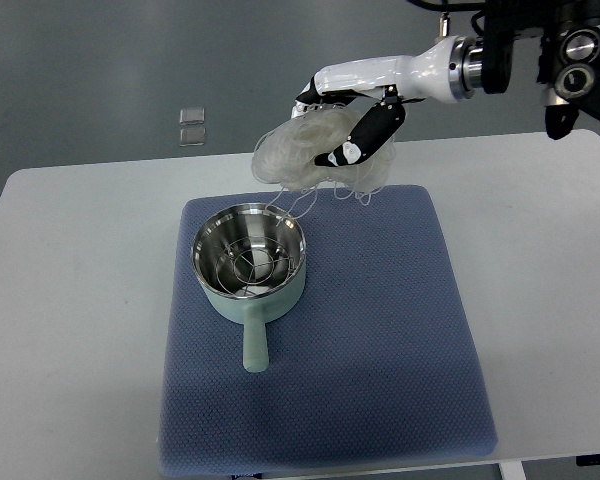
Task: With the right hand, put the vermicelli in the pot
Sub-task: 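Lift the vermicelli with the right hand, away from the mat, then carry the vermicelli over the green saucepan and lower it inside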
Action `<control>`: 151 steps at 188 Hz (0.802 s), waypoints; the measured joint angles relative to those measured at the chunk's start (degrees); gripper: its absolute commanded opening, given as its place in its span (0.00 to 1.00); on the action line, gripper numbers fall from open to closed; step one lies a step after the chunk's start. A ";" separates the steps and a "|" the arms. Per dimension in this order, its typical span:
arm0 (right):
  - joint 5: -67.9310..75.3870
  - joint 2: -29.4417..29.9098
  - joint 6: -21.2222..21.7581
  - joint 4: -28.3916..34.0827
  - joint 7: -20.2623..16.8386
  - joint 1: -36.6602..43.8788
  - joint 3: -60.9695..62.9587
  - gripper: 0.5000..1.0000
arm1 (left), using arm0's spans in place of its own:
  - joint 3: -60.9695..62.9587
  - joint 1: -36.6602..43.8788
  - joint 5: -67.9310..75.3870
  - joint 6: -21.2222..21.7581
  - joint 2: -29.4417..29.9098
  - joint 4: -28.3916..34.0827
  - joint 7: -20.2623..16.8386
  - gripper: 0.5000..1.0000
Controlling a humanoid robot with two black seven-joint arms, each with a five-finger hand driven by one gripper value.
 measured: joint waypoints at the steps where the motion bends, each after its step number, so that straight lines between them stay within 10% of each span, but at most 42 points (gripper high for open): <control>1: -0.03 0.34 -0.06 -0.24 0.00 0.04 -0.12 0.00 | 0.00 0.00 0.00 0.00 0.00 0.00 0.00 1.00; 64: -4.26 19.28 -3.01 -16.88 -0.01 0.23 -2.35 0.00 | -0.03 0.07 -0.01 -0.02 0.00 -0.18 0.00 1.00; 151: -8.80 21.96 -5.16 -20.15 0.38 -5.34 -5.97 0.00 | 0.07 0.05 -0.04 -0.02 0.00 -0.31 0.00 1.00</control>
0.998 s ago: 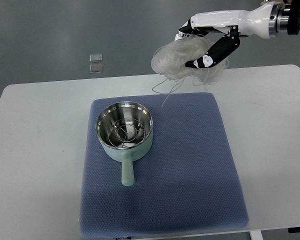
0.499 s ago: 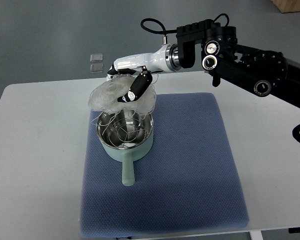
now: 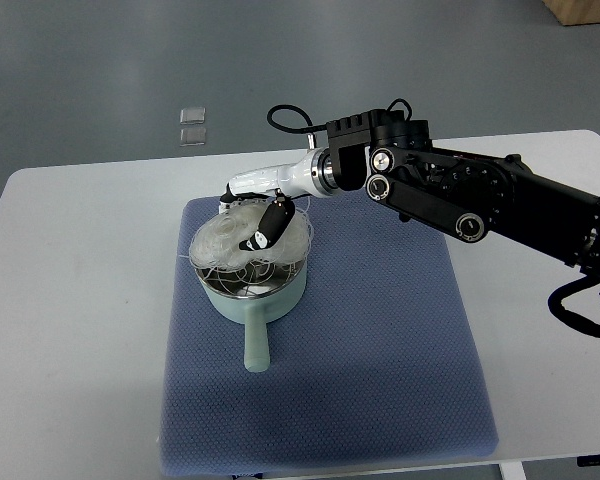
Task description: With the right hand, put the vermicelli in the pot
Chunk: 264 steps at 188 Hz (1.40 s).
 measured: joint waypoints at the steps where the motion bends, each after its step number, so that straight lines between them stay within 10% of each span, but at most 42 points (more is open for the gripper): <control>1: -0.03 0.00 -0.01 -0.01 0.00 -0.04 0.00 0.00 | 0.00 0.00 0.00 0.00 0.00 0.00 0.00 1.00; 15: -0.25 0.01 -0.26 -0.08 0.01 -0.54 0.00 0.00 | 0.00 0.00 0.00 0.00 0.00 0.00 0.00 1.00; 24: -0.29 0.01 -0.62 -0.10 0.04 -0.75 0.03 0.61 | 0.00 0.00 0.00 -0.01 0.00 0.01 0.00 1.00; 65: -0.15 0.51 -2.21 -0.11 0.16 -1.22 0.20 0.84 | 0.00 0.01 0.00 -0.02 0.00 0.02 0.00 1.00; 136: 2.62 -1.76 -2.48 -0.03 0.24 -1.77 11.89 0.85 | -0.02 0.03 0.00 0.05 0.00 0.11 0.00 1.00; 205: 39.90 -1.85 -3.14 -0.84 4.52 -24.86 46.02 0.85 | 0.00 0.04 0.00 0.08 0.00 0.04 0.00 1.00; 264: 66.24 -0.17 -7.96 -19.98 12.46 -27.32 47.72 0.85 | 0.00 0.09 0.00 0.03 0.00 -0.06 0.00 1.00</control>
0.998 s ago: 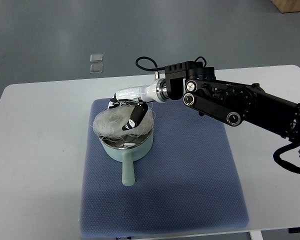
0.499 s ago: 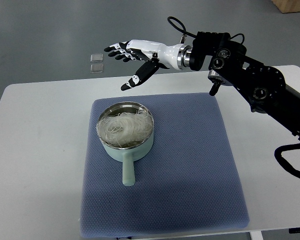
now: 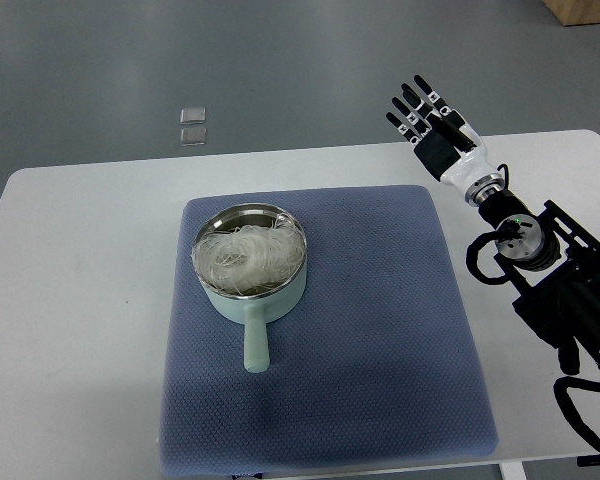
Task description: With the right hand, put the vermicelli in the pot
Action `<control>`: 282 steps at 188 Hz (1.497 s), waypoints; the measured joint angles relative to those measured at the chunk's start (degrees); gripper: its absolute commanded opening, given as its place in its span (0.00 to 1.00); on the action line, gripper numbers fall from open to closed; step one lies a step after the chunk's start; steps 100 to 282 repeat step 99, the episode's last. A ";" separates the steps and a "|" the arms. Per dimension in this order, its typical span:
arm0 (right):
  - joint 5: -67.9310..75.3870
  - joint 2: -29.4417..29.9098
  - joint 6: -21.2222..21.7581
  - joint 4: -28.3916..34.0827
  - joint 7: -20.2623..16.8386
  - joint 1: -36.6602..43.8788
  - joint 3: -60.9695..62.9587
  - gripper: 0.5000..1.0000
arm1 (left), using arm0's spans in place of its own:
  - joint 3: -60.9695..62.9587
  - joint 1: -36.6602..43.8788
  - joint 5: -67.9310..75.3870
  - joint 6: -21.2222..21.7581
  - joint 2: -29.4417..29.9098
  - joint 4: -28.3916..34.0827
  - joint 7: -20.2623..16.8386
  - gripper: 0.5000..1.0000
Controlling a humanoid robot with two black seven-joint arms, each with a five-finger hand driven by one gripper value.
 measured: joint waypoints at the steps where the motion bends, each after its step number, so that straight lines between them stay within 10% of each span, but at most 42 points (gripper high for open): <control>1: 0.26 -0.01 0.02 -0.19 0.08 0.08 0.00 0.85 | 0.00 0.00 0.00 0.00 0.00 0.00 0.00 1.00; 282: 5.16 -0.39 1.58 -1.94 0.94 1.31 -0.54 0.85 | 0.00 0.04 0.00 0.05 0.00 0.16 0.00 1.00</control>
